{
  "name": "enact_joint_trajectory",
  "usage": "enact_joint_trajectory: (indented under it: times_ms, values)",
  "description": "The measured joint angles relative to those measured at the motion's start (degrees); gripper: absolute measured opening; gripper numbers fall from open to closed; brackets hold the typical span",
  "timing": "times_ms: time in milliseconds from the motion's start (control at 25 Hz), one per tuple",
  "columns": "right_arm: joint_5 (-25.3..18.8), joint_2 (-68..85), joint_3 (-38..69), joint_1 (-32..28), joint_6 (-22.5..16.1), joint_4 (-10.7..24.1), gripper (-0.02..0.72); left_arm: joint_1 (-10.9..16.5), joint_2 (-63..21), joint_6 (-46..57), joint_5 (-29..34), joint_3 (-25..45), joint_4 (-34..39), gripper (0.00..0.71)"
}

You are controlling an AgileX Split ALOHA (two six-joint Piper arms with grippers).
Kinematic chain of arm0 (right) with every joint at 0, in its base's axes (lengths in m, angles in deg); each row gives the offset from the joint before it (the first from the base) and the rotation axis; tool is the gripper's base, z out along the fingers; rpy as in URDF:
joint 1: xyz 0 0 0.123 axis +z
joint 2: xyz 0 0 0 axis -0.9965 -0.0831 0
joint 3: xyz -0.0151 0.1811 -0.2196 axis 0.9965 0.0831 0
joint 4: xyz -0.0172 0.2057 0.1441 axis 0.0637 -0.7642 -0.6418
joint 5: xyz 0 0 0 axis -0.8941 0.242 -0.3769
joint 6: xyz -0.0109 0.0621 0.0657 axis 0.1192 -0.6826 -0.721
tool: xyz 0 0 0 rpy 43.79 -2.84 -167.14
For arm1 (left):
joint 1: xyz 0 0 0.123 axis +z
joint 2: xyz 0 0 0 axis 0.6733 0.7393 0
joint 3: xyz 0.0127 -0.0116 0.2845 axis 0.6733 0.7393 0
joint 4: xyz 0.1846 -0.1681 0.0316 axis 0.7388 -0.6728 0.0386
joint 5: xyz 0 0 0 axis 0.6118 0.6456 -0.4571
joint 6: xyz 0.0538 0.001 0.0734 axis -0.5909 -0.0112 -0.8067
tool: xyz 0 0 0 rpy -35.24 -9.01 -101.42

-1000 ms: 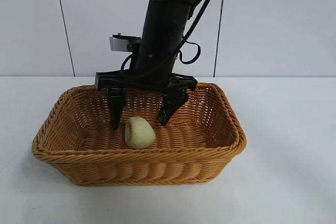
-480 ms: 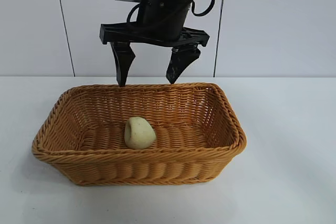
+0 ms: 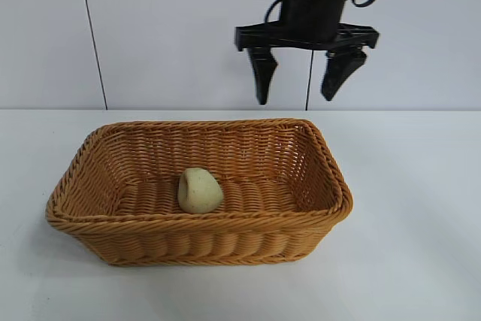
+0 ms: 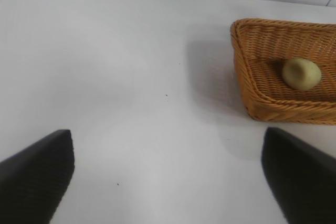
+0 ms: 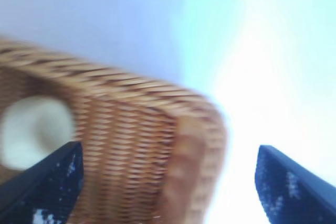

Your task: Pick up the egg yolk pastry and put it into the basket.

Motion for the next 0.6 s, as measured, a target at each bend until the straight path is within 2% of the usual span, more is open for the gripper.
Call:
enact_joint_trajectory:
  times_ms: [360,600]
  values:
    - [-2.93,0.00,0.00,-15.55,-0.01,0.31,0.636,0.00,0.00,0.00,0.00,0.00,0.00,0.696]
    - [-2.93,0.00,0.00,-18.85,0.42,0.64,0.636,0.00,0.00,0.00,0.00,0.00,0.00,0.696]
